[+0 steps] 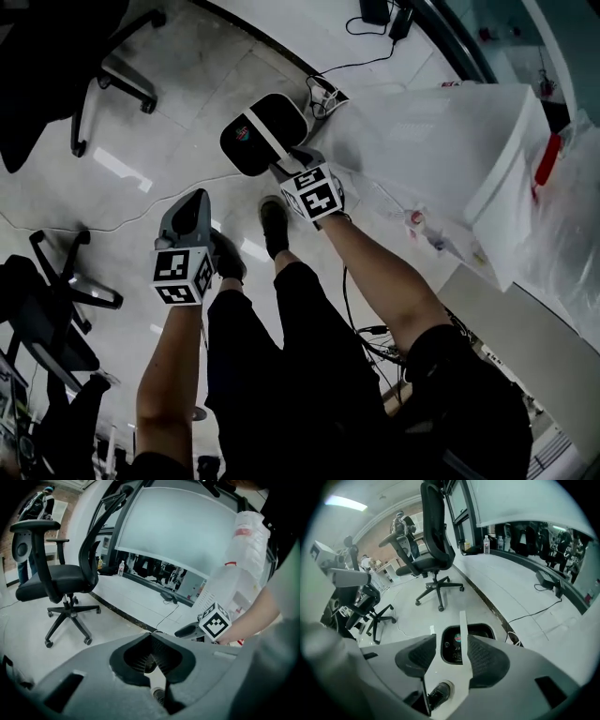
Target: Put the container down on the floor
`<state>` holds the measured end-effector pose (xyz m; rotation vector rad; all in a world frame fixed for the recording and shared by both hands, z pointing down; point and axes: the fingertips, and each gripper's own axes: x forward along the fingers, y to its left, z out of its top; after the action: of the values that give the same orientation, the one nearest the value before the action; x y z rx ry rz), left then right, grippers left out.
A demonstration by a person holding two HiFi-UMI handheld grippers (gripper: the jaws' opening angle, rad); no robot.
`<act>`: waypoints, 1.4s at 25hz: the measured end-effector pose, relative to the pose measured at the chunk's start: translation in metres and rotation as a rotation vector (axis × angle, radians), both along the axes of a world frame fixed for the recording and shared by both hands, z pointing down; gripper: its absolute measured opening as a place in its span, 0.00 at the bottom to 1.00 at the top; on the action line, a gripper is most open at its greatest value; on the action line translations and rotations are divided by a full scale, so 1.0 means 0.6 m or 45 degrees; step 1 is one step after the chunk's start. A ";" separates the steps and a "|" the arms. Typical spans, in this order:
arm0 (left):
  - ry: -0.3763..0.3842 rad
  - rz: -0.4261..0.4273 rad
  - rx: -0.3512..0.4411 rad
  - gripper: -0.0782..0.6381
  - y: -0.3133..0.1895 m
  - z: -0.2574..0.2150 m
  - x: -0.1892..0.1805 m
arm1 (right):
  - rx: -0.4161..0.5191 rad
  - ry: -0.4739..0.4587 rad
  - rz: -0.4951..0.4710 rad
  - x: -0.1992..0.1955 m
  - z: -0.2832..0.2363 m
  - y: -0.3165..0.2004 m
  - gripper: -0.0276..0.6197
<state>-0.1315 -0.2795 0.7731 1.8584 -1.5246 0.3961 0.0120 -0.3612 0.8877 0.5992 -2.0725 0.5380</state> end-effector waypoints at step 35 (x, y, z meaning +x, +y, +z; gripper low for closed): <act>-0.072 0.011 0.372 0.12 0.078 -0.513 0.001 | 0.364 -0.405 0.137 -0.030 -0.677 0.067 0.06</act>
<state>-0.1312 -0.2330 0.4656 2.0914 -1.6859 0.2404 -0.0063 -0.3209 0.4814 0.8392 -2.4531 0.4214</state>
